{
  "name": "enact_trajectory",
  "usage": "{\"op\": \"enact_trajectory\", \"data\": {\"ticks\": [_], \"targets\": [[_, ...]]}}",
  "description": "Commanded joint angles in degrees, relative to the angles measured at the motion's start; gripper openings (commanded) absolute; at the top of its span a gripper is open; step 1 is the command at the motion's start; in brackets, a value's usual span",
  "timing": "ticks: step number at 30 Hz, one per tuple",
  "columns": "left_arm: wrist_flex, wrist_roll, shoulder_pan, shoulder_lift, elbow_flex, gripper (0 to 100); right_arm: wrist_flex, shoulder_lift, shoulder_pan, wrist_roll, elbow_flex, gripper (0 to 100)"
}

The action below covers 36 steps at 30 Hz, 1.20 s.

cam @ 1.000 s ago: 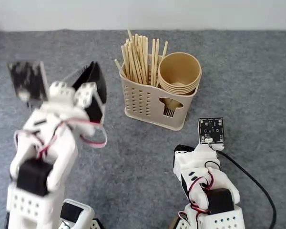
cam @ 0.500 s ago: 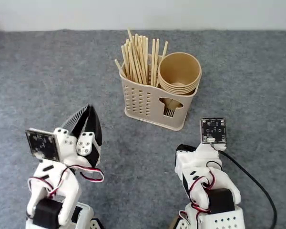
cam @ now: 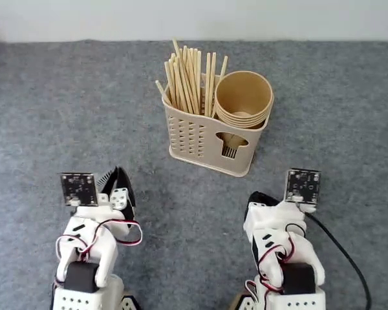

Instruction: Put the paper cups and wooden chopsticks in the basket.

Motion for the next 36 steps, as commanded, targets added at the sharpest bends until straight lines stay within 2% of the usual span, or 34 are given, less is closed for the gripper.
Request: {"op": "enact_trajectory", "data": {"ticks": [1,14,19,23,36], "targets": [[0.4,-0.4,0.0,-0.8,0.0,1,-1.3,-0.1,0.2,4.0,1.8,0.8],[14.1,-0.4,0.1,-0.8,0.0,1,-0.2,0.0,0.8,12.5,7.7,0.9],[21.3,-0.4,0.4,-0.8,0.0,1,7.9,0.0,0.8,18.0,7.7,1.1],[25.8,-0.4,0.1,-0.8,0.0,1,9.1,0.0,0.7,20.5,7.7,0.9],[25.7,-0.2,0.2,-0.7,0.0,1,9.2,0.0,0.7,20.4,7.7,0.9]]}}
